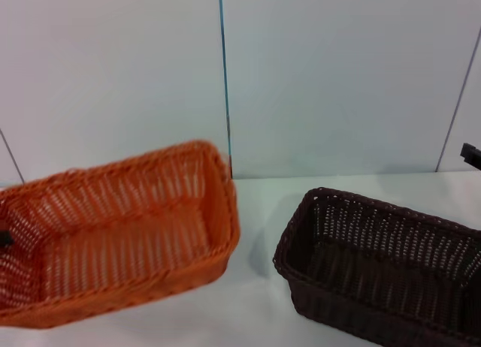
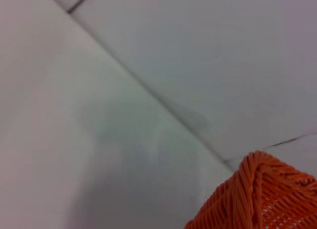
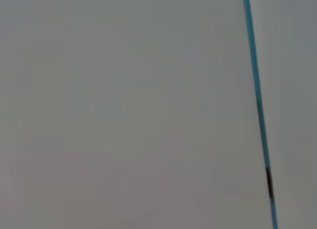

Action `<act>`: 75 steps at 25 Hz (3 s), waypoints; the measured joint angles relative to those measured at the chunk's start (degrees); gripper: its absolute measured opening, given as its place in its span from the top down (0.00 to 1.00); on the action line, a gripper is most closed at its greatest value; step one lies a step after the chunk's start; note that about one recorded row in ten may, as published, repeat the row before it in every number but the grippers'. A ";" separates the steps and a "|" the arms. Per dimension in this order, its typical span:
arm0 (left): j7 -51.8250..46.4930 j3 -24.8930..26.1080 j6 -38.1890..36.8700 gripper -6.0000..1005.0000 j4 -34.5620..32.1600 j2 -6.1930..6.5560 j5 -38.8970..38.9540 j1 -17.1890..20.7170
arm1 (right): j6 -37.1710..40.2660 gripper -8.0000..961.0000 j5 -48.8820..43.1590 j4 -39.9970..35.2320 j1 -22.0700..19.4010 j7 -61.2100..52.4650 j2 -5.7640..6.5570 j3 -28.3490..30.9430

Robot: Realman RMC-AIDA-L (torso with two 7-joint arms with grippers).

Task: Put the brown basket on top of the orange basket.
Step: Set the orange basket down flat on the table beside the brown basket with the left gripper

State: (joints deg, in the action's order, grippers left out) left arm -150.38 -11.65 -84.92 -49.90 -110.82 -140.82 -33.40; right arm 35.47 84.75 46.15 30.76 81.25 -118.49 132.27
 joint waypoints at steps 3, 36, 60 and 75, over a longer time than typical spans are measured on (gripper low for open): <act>-0.21 -0.38 -1.03 0.82 0.02 -0.65 2.45 0.06 | -0.96 0.42 -0.69 0.03 0.10 0.00 0.09 -0.09; 3.52 -6.73 26.24 0.80 6.95 -9.57 5.67 1.72 | -1.82 0.42 -2.29 1.53 1.85 0.14 0.63 -0.32; 3.10 -21.49 29.36 0.79 11.00 -13.11 11.76 1.92 | -1.18 0.42 -2.39 2.20 1.60 -0.20 0.58 -0.35; 3.73 -21.78 33.43 0.78 10.10 -13.03 16.85 4.42 | -0.79 0.42 -2.39 2.18 1.74 -0.26 0.28 -0.44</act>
State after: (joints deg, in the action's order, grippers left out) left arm -146.65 -33.43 -51.49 -39.80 -123.85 -123.97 -28.99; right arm 34.68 82.35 48.34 32.50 81.00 -118.21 131.83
